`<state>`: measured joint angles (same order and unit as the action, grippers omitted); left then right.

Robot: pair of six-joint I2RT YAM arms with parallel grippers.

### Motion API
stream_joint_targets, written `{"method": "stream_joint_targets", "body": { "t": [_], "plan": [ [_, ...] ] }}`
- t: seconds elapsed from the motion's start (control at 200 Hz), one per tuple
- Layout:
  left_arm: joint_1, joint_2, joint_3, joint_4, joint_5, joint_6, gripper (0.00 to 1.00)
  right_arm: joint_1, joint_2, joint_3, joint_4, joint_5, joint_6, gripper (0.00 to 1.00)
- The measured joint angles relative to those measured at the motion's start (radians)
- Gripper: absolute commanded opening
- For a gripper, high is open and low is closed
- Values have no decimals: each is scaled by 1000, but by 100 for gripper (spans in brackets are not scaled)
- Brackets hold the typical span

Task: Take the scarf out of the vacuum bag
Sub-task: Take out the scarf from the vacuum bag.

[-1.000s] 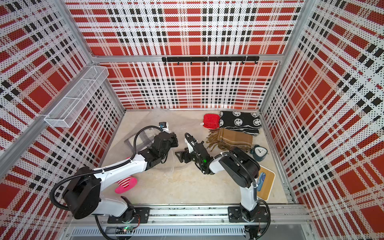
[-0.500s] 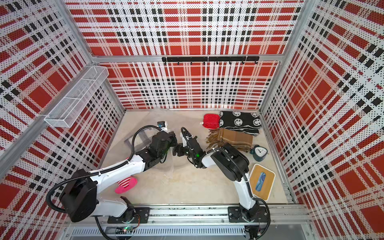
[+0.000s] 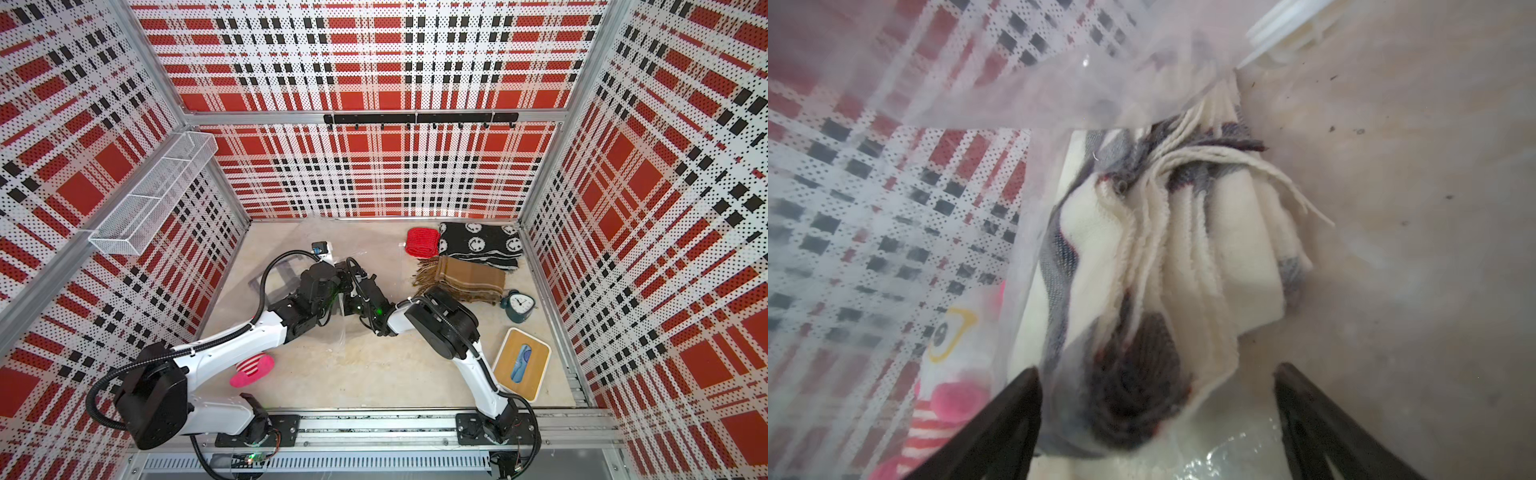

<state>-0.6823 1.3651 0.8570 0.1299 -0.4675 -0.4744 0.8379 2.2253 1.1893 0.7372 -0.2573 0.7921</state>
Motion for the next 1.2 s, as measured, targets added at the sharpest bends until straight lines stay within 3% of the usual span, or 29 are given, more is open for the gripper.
{"method": "stream_joint_targets", "body": {
  "t": [0.436,0.536,0.621,0.656,0.762,0.862,1.067,1.197],
  "plan": [
    [-2,-6,0,0,-11,0,0,8,92,134,-25,16,41,94],
    [-2,-8,0,0,-13,0,0,11,102,150,-35,28,39,84],
    [-3,-8,0,0,-13,0,0,11,112,157,-37,38,33,55],
    [-3,-8,0,0,-13,0,0,11,116,159,-35,40,33,48],
    [-3,-8,0,0,-15,0,0,11,128,162,-30,42,29,42],
    [-3,-8,0,0,-19,0,0,11,131,162,-21,46,22,28],
    [-3,-8,0,0,-19,0,0,11,119,93,60,84,1,15],
    [-3,-8,0,0,-19,0,0,0,81,40,79,103,-15,15]
  ]
}}
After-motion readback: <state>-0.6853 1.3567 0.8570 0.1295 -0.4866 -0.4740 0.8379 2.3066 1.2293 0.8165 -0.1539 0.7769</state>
